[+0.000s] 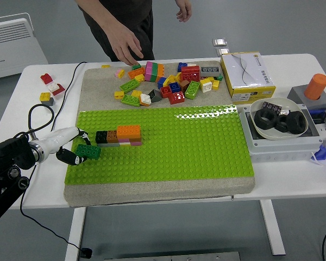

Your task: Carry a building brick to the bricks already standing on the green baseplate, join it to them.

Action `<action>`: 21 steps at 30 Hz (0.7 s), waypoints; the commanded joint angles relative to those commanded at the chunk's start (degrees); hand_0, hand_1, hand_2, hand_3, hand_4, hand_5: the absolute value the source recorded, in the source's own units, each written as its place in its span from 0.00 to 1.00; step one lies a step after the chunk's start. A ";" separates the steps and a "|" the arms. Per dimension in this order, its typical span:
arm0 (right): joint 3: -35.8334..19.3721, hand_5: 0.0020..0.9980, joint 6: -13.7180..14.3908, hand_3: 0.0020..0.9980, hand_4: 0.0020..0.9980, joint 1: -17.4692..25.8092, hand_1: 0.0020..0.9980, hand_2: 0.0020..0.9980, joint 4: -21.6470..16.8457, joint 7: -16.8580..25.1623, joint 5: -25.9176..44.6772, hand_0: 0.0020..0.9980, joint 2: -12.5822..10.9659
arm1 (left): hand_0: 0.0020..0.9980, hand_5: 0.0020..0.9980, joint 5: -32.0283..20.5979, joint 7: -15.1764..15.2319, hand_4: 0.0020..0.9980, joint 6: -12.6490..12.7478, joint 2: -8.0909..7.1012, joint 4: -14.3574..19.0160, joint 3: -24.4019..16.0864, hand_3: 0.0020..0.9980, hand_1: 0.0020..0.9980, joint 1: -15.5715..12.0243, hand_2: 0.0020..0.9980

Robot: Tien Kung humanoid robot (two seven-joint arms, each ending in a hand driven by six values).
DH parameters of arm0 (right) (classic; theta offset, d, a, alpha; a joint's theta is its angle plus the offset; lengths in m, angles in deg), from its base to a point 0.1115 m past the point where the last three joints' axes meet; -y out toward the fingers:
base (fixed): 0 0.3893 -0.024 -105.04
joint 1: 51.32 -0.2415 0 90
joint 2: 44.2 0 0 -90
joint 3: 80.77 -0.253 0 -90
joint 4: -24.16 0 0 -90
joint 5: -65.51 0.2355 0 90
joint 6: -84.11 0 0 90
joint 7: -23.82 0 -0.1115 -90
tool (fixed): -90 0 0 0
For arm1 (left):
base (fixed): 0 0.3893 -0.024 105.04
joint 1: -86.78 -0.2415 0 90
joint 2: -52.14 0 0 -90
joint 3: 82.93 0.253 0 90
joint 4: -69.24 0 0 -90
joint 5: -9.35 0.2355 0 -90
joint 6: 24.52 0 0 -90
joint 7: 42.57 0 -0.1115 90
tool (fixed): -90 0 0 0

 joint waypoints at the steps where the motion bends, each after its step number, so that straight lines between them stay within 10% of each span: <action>1: -0.04 1.00 0.00 0.78 0.84 0.01 0.67 0.72 0.00 0.00 -0.04 0.70 0.00 | 1.00 0.02 -0.09 0.09 0.87 0.09 0.05 0.01 -0.33 0.47 0.93 -0.10 0.88; 21: 0.35 1.00 0.16 0.77 0.85 -0.18 0.66 0.72 0.00 -0.18 0.23 0.70 -0.20 | 0.98 0.01 -7.55 0.49 0.87 -1.53 0.40 -0.65 -4.48 0.46 0.93 -0.95 0.86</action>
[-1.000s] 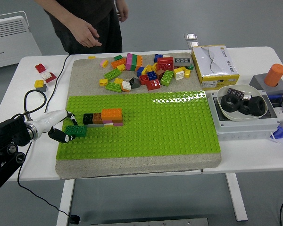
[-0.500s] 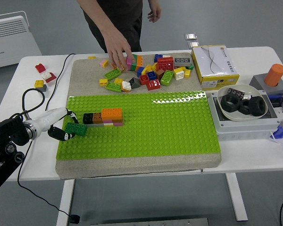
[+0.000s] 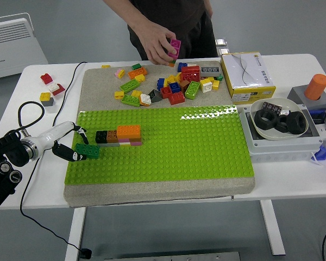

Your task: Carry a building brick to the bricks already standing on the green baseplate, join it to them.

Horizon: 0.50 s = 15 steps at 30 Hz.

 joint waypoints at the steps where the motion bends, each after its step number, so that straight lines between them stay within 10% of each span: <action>1: 0.01 1.00 0.00 0.77 0.85 -0.01 0.66 0.72 0.00 0.00 0.00 0.70 0.00 | 0.98 0.01 -0.11 0.01 0.87 -0.01 0.09 -0.09 0.06 0.46 0.93 -0.01 0.86; 15: 0.17 1.00 0.01 0.77 0.85 -0.05 0.66 0.72 0.00 0.00 0.12 0.70 -0.02 | 0.98 0.00 0.14 0.42 0.85 0.80 0.62 -0.70 0.64 0.46 0.92 -0.29 0.85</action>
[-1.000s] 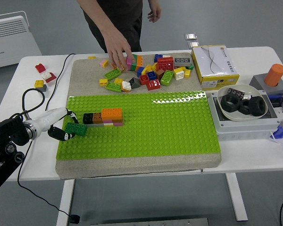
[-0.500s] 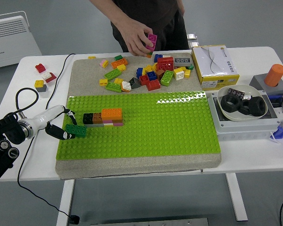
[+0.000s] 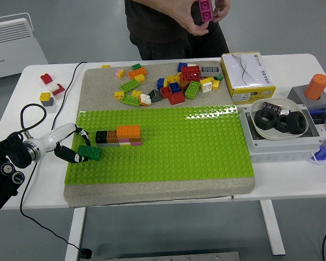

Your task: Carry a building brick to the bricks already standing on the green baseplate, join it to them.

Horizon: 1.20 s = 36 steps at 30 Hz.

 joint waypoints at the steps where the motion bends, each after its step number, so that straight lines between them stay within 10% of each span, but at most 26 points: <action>1: 0.02 1.00 0.00 0.77 0.85 0.00 0.66 0.71 0.00 0.00 0.01 0.70 0.00 | 0.97 0.00 0.07 0.00 0.81 0.05 0.01 0.03 0.01 0.46 0.92 -0.03 0.85; 13: 0.21 1.00 0.03 0.77 0.85 0.04 0.66 0.72 0.00 -0.01 0.21 0.70 0.00 | 0.96 0.00 1.52 -0.57 0.59 1.91 -0.33 0.61 0.40 0.44 0.91 -0.56 0.83; 36: 0.55 1.00 0.07 0.77 0.86 0.02 0.67 0.72 0.00 -0.03 0.40 0.70 -0.05 | 0.95 0.00 -0.80 -0.31 0.59 2.37 -1.01 1.09 -0.55 0.42 0.90 -0.95 0.82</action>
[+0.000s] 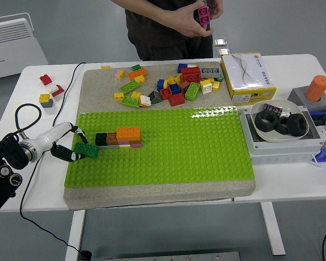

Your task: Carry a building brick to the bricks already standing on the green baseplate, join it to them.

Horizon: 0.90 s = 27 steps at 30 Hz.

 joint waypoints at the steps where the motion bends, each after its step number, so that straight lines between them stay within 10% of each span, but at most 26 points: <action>1: 0.02 1.00 0.00 0.77 0.86 0.00 0.66 0.72 0.00 -0.01 0.02 0.70 -0.01 | 0.95 0.00 -0.12 0.05 0.56 -0.01 -0.02 0.05 -0.09 0.41 0.90 -0.02 0.82; 19: -0.39 1.00 -0.04 0.77 0.86 -0.03 0.66 0.71 0.00 -0.05 -0.80 0.70 -0.18 | 0.94 0.00 -3.90 -0.09 0.54 -1.54 -1.10 2.63 -3.62 0.40 0.89 0.71 0.82; 27: -1.58 1.00 -0.16 0.77 0.86 -0.30 0.66 0.71 0.00 0.09 -2.20 0.70 -0.30 | 0.94 0.00 -5.02 -0.69 0.54 -2.37 1.15 2.35 -3.95 0.40 0.89 1.74 0.81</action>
